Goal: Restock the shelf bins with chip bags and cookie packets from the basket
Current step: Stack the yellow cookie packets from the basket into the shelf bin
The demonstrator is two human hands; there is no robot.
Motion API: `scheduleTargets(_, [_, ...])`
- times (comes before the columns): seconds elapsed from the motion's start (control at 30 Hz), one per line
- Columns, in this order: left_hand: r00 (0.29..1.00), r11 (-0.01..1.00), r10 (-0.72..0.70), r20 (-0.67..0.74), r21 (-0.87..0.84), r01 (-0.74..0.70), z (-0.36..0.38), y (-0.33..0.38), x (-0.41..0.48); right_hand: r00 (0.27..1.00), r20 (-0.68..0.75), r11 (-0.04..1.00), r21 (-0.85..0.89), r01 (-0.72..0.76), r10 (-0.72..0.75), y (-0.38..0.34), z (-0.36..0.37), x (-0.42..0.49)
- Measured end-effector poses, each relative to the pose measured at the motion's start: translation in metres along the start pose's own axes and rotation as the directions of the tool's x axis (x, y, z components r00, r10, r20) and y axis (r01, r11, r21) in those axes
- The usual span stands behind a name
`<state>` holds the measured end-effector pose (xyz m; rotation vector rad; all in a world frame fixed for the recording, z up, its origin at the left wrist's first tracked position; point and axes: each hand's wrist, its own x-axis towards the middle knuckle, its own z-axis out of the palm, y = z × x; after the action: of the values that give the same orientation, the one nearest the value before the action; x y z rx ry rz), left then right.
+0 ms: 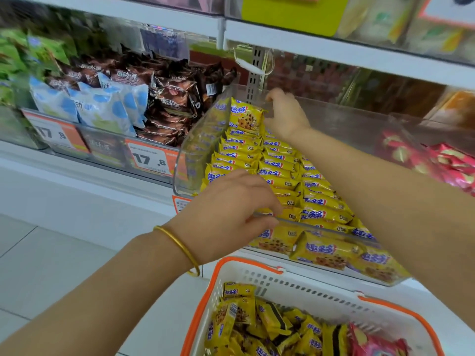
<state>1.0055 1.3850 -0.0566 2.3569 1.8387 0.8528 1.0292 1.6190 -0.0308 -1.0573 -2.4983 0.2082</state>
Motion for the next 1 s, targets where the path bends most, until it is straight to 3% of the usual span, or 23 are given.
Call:
scheduleTargets(0.13, [0.983, 0.999, 0.032, -0.179, 0.049, -0.023, -0.013, 0.016, -0.007, 0.997, 0.076, 0.999, 0.05, 0.002, -0.005, -0.007, -0.044, -0.043])
scheduleTargets(0.2, [0.979, 0.999, 0.041, -0.201, -0.008, -0.044, -0.024, 0.029, -0.015, 0.998, 0.032, 0.987, 0.157, 0.046, -0.052, -0.016, -0.076, -0.093])
scheduleTargets(0.3, [1.0, 0.989, 0.011, -0.027, -0.148, -0.015, -0.026, 0.038, -0.036, 0.989, 0.055, 0.902, 0.42, 0.105, -0.14, -0.025, -0.11, -0.194])
scheduleTargets(0.37, [0.988, 0.995, -0.026, 0.153, -0.096, 0.041, -0.013, 0.038, -0.051, 0.953, 0.251, 0.827, 0.562, -0.004, -0.166, -0.019, -0.098, -0.246])
scheduleTargets(0.43, [0.934, 0.995, -0.094, 0.345, 0.01, 0.097, 0.008, 0.04, -0.064, 0.858, 0.497, 0.843, 0.51, -0.171, -0.127, -0.006, -0.058, -0.282])
scheduleTargets(0.5, [0.848, 0.983, -0.184, 0.497, 0.112, 0.147, 0.025, 0.042, -0.074, 0.733, 0.679, 0.907, 0.328, -0.264, -0.033, 0.011, 0.002, -0.302])
scheduleTargets(0.57, [0.788, 0.972, -0.234, 0.57, 0.147, 0.183, 0.035, 0.052, -0.077, 0.653, 0.757, 0.965, 0.16, -0.208, 0.016, 0.026, 0.061, -0.319])
scheduleTargets(0.67, [0.748, 0.965, -0.26, 0.611, 0.176, 0.192, 0.044, 0.066, -0.072, 0.565, 0.825, 0.99, 0.066, -0.123, 0.016, 0.032, 0.124, -0.35])
scheduleTargets(0.73, [0.69, 0.946, -0.324, 0.647, 0.244, 0.216, 0.049, 0.068, -0.067, 0.559, 0.827, 0.996, -0.012, -0.083, 0.057, 0.029, 0.148, -0.372])
scheduleTargets(0.87, [0.671, 0.945, -0.325, 0.667, 0.252, 0.207, 0.053, 0.068, -0.058, 0.653, 0.755, 0.992, -0.113, 0.048, 0.054, 0.032, 0.171, -0.396])
scheduleTargets(1.0, [0.652, 0.942, -0.332, 0.681, 0.269, 0.199, 0.06, 0.056, -0.056, 0.677, 0.735, 0.993, 0.05, -0.11, 0.038, 0.047, 0.157, -0.388])
